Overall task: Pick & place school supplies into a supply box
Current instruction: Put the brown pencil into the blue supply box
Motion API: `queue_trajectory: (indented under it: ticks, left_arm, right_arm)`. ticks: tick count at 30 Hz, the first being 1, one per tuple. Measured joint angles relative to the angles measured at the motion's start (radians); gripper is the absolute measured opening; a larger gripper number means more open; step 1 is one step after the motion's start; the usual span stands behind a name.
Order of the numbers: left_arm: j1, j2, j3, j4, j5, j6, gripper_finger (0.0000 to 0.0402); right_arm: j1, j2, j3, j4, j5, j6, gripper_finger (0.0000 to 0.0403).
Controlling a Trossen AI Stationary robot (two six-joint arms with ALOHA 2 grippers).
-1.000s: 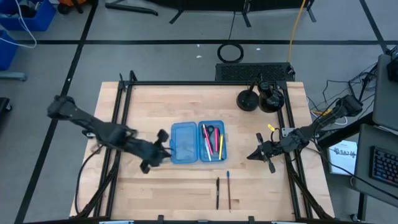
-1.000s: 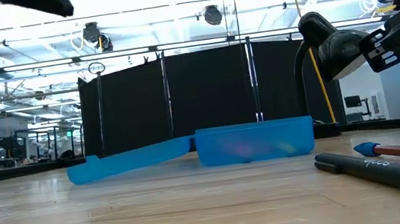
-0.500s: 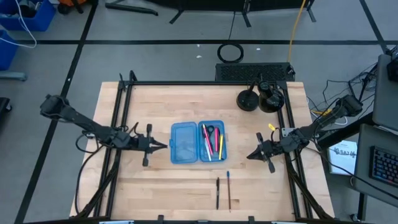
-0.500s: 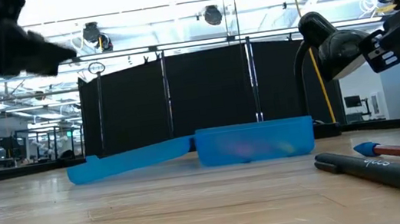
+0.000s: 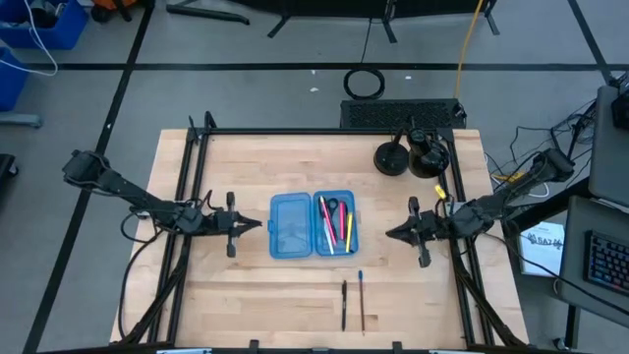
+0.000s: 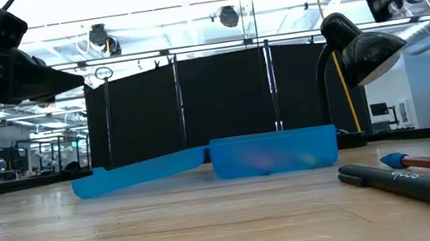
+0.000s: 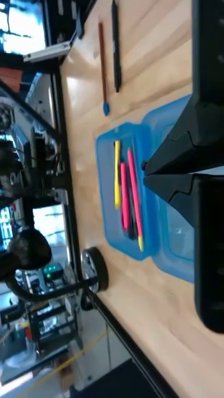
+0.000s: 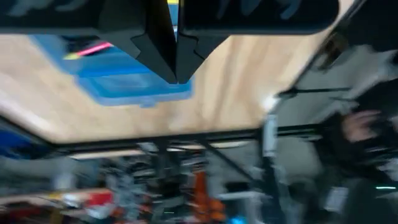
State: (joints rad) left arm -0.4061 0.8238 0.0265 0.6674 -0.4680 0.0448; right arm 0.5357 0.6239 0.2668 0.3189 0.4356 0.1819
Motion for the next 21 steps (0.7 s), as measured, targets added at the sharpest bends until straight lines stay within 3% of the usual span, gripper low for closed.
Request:
queue_trajectory:
  ticks: [5,10,16,21]
  left_arm:
    - [0.0,0.0,0.0,-0.004,-0.004,-0.03,0.0005]
    - [0.0,0.0,0.0,-0.005,-0.005,-0.11,0.0005]
    - [0.0,0.0,0.0,-0.023,-0.005,-0.133,0.0005]
    - [0.0,0.0,0.0,-0.044,-0.004,-0.161,0.0005]
  right_arm:
    - [0.01,0.222,0.378,-0.41,0.136,0.162,0.0]
    - [-0.008,0.486,0.747,-0.838,0.138,0.518,0.0]
    - [-0.032,0.835,1.129,-1.309,0.03,0.968,0.0]
    - [-0.067,0.994,1.221,-1.443,-0.111,1.232,0.0001]
